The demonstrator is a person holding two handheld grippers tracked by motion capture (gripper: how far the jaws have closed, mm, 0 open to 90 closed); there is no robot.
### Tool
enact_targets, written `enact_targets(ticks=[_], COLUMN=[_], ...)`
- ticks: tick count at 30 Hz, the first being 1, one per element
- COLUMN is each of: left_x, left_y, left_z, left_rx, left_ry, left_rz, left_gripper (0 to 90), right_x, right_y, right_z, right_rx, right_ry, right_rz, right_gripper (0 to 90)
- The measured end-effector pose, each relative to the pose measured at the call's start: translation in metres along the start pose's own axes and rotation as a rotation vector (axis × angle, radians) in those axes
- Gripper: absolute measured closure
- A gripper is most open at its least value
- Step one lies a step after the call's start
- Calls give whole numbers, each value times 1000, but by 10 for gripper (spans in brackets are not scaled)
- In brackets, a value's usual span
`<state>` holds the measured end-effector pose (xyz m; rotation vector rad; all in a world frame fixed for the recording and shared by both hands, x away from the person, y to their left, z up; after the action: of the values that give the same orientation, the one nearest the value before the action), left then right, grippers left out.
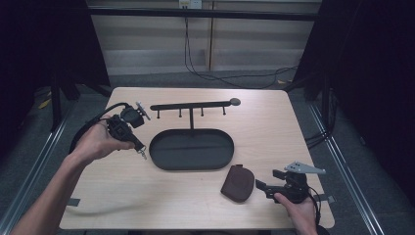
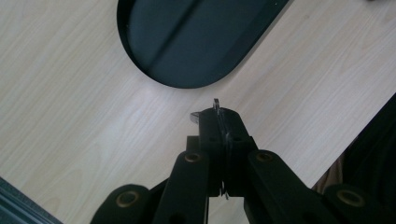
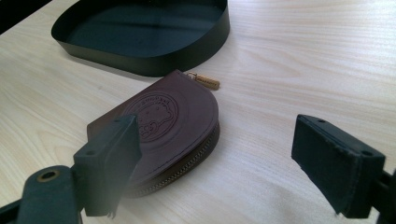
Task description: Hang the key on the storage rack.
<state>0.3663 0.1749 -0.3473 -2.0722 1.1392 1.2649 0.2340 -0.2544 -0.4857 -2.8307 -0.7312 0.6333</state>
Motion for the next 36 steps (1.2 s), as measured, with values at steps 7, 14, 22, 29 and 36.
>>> enact_targets(ticks=[7, 14, 22, 29, 36], left_x=[-4, -3, -7, -13, -11], left_y=[-8, -11, -9, -10, -18], left_z=[-13, -28, -45, -62, -72], left_rx=[-4, 6, 22, 26, 8], left_ry=[0, -33, -50, -36, -28], left_rz=[-1, -3, -10, -22, -14], left_gripper=[893, 892, 892, 893, 892], right_x=[0, 0, 1, 0, 0], right_y=[0, 0, 0, 0, -1], right_z=[0, 0, 0, 1, 1], right_rx=[2, 0, -3, -4, -5], right_ry=[0, -5, -5, -8, -8], right_rz=[-3, -4, -10, -8, -13], right_gripper=[154, 155, 158, 162, 166])
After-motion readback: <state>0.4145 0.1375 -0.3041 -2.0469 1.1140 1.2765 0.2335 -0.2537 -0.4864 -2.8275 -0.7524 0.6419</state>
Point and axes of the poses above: each handheld gripper's, and its own axes: x roughly forward along the jaws, z roughly out of its underside, y roughly to its right, the point moved 3 cm from there along x, roughly forward along the jaws, and after that the axes turned 15 degrees about y, right-handed, at the moved point
